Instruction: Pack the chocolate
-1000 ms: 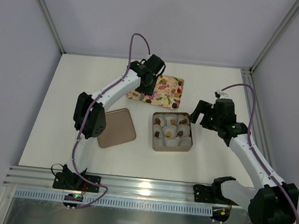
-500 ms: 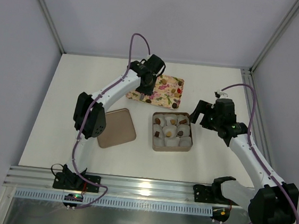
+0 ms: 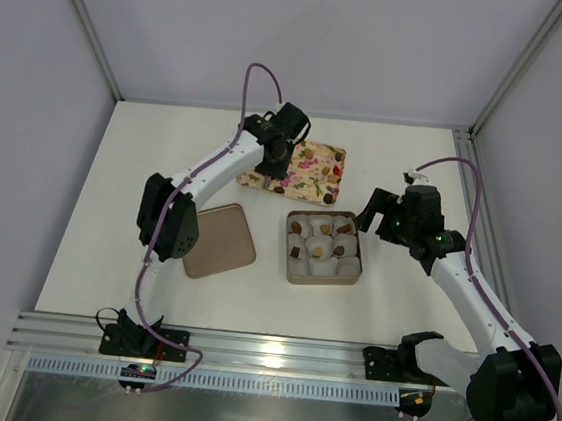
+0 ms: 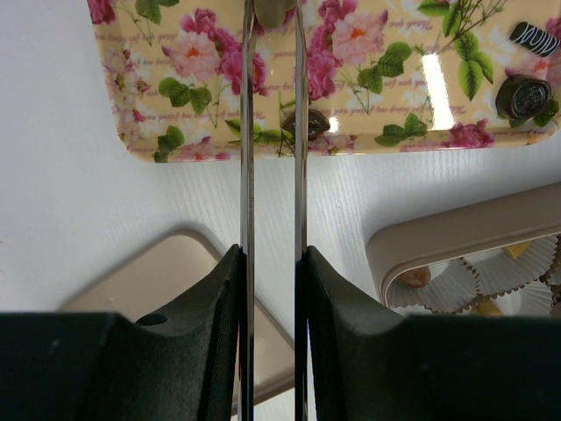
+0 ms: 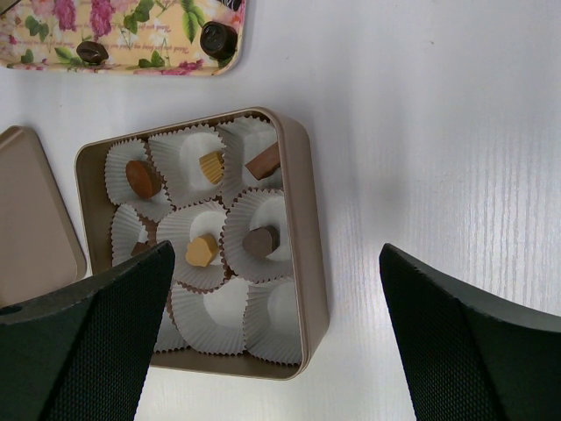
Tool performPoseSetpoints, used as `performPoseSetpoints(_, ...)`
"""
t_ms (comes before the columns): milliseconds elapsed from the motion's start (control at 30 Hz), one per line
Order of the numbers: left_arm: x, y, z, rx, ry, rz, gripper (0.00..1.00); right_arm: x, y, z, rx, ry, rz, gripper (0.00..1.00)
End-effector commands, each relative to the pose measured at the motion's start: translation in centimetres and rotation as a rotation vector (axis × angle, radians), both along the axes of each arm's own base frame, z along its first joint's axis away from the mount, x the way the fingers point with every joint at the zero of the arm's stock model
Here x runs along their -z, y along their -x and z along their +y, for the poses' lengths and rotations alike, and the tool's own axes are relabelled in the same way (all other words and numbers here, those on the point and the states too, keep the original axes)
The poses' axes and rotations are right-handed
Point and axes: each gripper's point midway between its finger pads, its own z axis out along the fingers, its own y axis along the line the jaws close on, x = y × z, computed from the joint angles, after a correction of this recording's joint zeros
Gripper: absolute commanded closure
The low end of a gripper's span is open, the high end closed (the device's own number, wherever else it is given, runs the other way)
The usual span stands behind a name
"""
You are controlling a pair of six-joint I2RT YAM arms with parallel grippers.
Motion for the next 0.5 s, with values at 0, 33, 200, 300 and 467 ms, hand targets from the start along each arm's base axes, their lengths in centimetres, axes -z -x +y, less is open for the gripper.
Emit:
performPoseSetpoints(0,-3.8,0.1,0.1,-0.006,0.067,-0.067,0.74,-2.5,-1.4,0.2,0.003,-0.023,-0.079,0.02)
performPoseSetpoints(33,-3.9,0.2,0.1,-0.006,0.072,-0.070,0.74,-2.5,-1.4,0.2,0.004,-0.021,-0.078,0.02)
performPoseSetpoints(200,-4.5,0.5,0.3,-0.006,0.081,-0.077,0.74,-2.5,-1.3,0.1,0.006,-0.021,-0.078,0.02)
performPoseSetpoints(300,-4.5,0.7,0.3,-0.002,0.085,-0.072,0.74,-2.3,-1.1,0.2,0.005,-0.023,-0.073,0.02)
performPoseSetpoints(467,-5.0,1.3,0.1,0.004,0.113,-0.062,0.74,-2.5,-1.0,0.1,0.006,-0.023,-0.076,0.02)
